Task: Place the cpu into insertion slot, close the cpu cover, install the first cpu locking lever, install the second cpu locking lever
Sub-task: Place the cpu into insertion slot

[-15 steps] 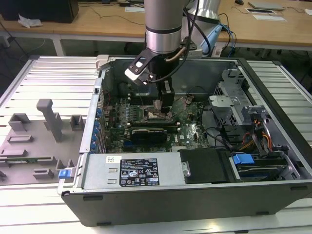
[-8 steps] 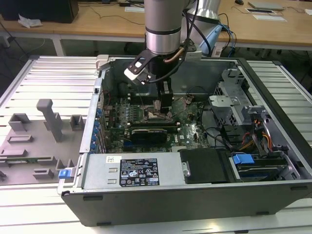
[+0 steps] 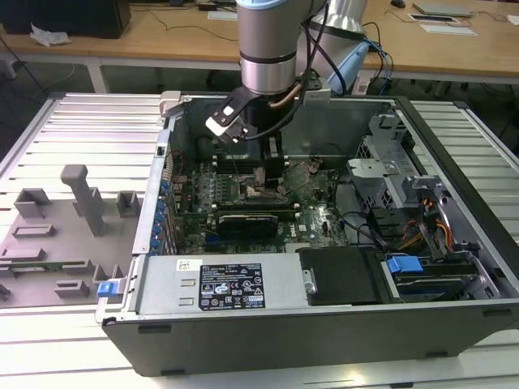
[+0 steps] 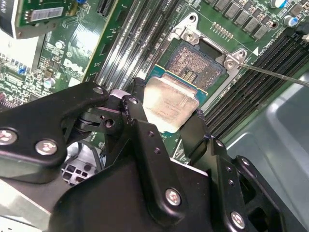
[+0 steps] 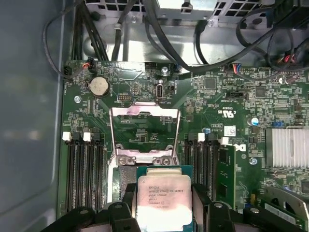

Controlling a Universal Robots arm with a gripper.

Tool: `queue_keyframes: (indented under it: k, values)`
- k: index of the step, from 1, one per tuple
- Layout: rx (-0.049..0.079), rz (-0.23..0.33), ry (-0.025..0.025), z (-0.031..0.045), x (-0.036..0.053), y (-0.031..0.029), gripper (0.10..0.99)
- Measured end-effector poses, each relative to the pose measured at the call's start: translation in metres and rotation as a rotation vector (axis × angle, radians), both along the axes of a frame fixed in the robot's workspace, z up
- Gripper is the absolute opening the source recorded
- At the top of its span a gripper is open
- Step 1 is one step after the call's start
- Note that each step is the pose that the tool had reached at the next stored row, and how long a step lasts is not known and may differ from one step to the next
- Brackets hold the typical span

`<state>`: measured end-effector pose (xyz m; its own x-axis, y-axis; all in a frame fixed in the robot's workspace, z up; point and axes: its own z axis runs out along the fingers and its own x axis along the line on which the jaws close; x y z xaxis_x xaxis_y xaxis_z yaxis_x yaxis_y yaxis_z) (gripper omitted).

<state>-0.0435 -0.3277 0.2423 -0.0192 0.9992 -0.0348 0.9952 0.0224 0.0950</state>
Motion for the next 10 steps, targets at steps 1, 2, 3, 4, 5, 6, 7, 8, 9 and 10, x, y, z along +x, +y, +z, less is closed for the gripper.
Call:
queue_keyframes:
  k: [1,2,3,4,5,6,7,8,9,10]
  values:
    - [0.000,-0.001,-0.0012,-0.0017,-0.0006,0.0005,0.541]
    - [0.000,-0.004,-0.0026,-0.0047,-0.0014,0.0011,0.541]
    - [0.000,-0.005,-0.0037,-0.0063,-0.0019,0.0015,0.541]
    - [0.000,-0.005,-0.0042,-0.0074,-0.0024,0.0022,0.541]
    - [0.000,-0.005,-0.0047,-0.0083,-0.0030,0.0033,0.541]
    - [0.000,-0.006,-0.0050,-0.0096,-0.0034,0.0046,0.541]
    - [0.000,-0.006,-0.0050,-0.0106,-0.0037,0.0058,0.541]
    - [0.000,-0.006,-0.0052,-0.0112,-0.0039,0.0064,0.541]
    - [0.000,-0.006,-0.0052,-0.0118,-0.0040,0.0069,0.541]
    - [0.000,-0.007,-0.0052,-0.0127,-0.0044,0.0077,0.541]
